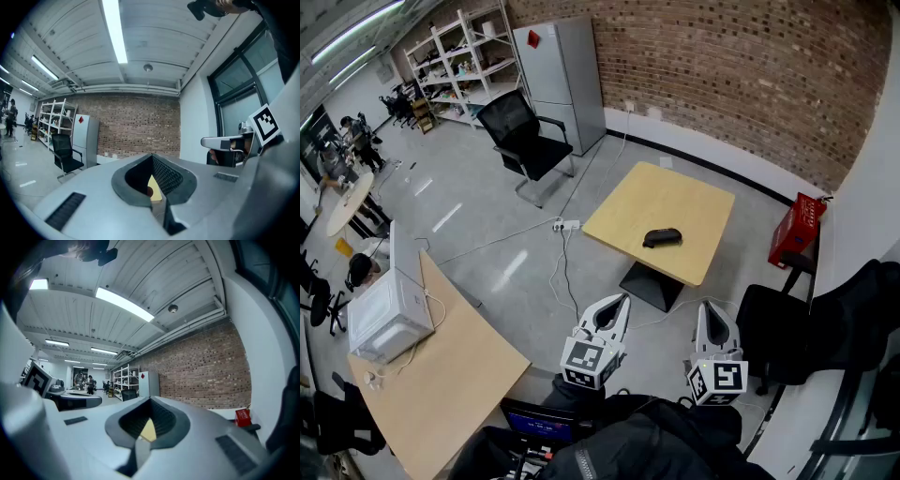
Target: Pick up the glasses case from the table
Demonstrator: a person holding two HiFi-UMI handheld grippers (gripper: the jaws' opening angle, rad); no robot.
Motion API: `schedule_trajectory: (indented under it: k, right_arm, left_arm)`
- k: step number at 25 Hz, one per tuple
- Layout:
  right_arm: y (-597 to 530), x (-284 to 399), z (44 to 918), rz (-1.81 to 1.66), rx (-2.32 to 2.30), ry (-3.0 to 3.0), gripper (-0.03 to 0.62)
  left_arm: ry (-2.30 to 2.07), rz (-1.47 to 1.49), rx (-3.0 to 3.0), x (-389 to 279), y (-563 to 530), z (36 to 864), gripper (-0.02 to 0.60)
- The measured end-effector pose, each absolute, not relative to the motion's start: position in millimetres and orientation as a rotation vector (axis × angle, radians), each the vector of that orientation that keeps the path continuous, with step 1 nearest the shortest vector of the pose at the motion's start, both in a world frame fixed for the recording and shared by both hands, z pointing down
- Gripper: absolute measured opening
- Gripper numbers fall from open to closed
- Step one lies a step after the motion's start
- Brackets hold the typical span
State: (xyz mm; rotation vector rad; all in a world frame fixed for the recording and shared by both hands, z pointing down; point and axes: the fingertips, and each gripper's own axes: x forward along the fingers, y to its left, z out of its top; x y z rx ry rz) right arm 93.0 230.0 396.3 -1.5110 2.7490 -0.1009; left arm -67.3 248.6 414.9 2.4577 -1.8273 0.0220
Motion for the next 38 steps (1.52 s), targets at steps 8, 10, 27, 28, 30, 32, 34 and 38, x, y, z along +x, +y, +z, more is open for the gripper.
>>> schedule_trajectory:
  k: [8, 10, 27, 28, 30, 32, 34, 38]
  right_arm:
    - [227.8, 82.9, 402.2, -0.097, -1.509, 2.763, 0.003]
    - [227.8, 80.0, 404.8, -0.102, -1.511, 2.77, 0.003]
    - [227.8, 65.6, 429.9, -0.197, -1.579, 2.76, 0.003]
    - [227.7, 64.5, 431.5, -0.199, -1.581, 2.763, 0.003]
    - [227.7, 61.3, 433.4, -0.202, -1.58, 2.77, 0.003]
    - [228.0, 57.8, 435.0, -0.206, -1.579, 2.775, 0.003]
    - [228.4, 54.3, 436.3, -0.21, -1.577, 2.778, 0.003]
    - [230.4, 47.3, 438.4, -0.21, -1.563, 2.794, 0.003]
  left_arm:
    - [-1.818, 0.042, 2.439, -75.7, 245.7, 423.9, 0.0]
    - [-1.815, 0.05, 2.44, -77.3, 245.5, 425.4, 0.0]
    - [-1.703, 0.099, 2.46, -83.5, 240.1, 453.6, 0.0]
    - [-1.692, 0.1, 2.463, -83.4, 239.7, 455.4, 0.0]
    - [-1.675, 0.101, 2.473, -83.8, 239.0, 457.6, 0.0]
    - [-1.67, 0.108, 2.477, -85.1, 239.0, 459.7, 0.0]
    - [-1.67, 0.115, 2.476, -87.2, 239.5, 462.1, 0.0]
    - [-1.642, 0.109, 2.473, -89.4, 240.6, 466.6, 0.0]
